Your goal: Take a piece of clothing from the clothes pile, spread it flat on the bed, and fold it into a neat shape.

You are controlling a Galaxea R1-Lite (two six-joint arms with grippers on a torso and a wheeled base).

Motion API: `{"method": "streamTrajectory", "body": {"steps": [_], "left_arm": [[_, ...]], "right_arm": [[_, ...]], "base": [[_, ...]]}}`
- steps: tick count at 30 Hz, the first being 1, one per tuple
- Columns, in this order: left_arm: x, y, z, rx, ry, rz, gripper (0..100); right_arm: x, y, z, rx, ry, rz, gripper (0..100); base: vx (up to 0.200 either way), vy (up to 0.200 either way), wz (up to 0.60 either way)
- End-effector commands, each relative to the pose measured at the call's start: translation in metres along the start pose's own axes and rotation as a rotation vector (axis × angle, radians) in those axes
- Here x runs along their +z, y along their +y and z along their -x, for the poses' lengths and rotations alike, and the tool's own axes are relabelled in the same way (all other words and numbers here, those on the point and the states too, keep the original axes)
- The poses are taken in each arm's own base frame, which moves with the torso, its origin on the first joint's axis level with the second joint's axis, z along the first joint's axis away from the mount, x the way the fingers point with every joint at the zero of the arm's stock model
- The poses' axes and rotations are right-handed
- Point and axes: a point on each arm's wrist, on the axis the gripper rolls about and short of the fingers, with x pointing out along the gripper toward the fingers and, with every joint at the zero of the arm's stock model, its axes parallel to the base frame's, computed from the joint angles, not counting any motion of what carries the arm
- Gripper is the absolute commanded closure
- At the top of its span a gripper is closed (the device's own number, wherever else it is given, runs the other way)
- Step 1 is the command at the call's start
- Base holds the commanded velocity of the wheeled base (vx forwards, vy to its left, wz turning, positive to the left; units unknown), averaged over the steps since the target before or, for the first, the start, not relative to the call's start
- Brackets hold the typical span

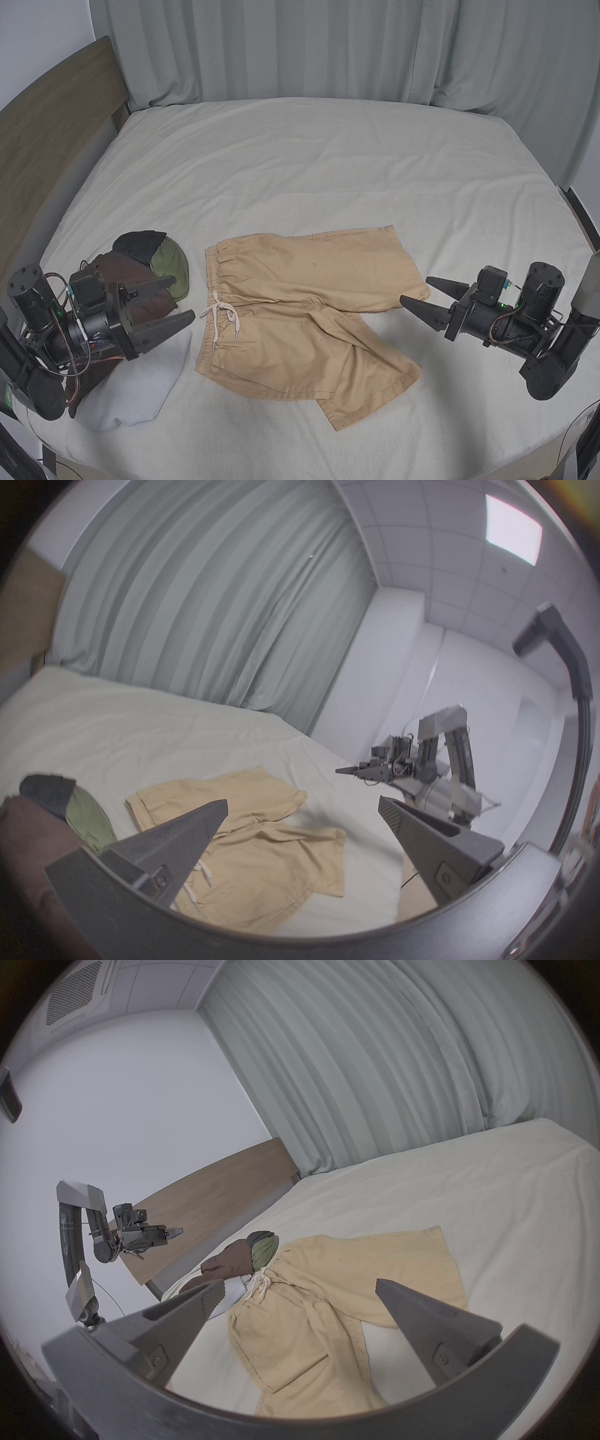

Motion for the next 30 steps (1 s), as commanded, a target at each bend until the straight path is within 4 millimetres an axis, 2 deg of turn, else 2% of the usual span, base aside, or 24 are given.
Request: {"method": "streamTrajectory", "body": {"steps": [1, 2, 6, 21, 30], "left_arm": [[-0.012, -0.004, 0.010, 0.010, 0.038, -0.061, 0], [-0.020, 0.000, 0.008, 0.010, 0.060, -0.104, 0], [-0.030, 0.008, 0.003, 0.007, 0.086, -0.172, 0], [-0.031, 0.006, 0.005, 0.004, 0.089, -0.202, 0], [-0.030, 0.004, 0.007, -0.024, 0.085, -0.206, 0]], "right_arm": [[0.001, 0.007, 0.009, 0.011, 0.008, 0.024, 0], [0.000, 0.007, 0.008, 0.014, 0.010, 0.022, 0], [-0.006, 0.007, 0.008, 0.014, 0.033, 0.014, 0], [-0.006, 0.010, 0.007, 0.024, 0.034, 0.008, 0], [-0.014, 0.009, 0.009, 0.020, 0.066, -0.005, 0]], "base": [[0.000, 0.000, 0.00], [0.000, 0.000, 0.00], [0.000, 0.000, 0.00], [0.000, 0.000, 0.00], [0.000, 0.000, 0.00]]}}
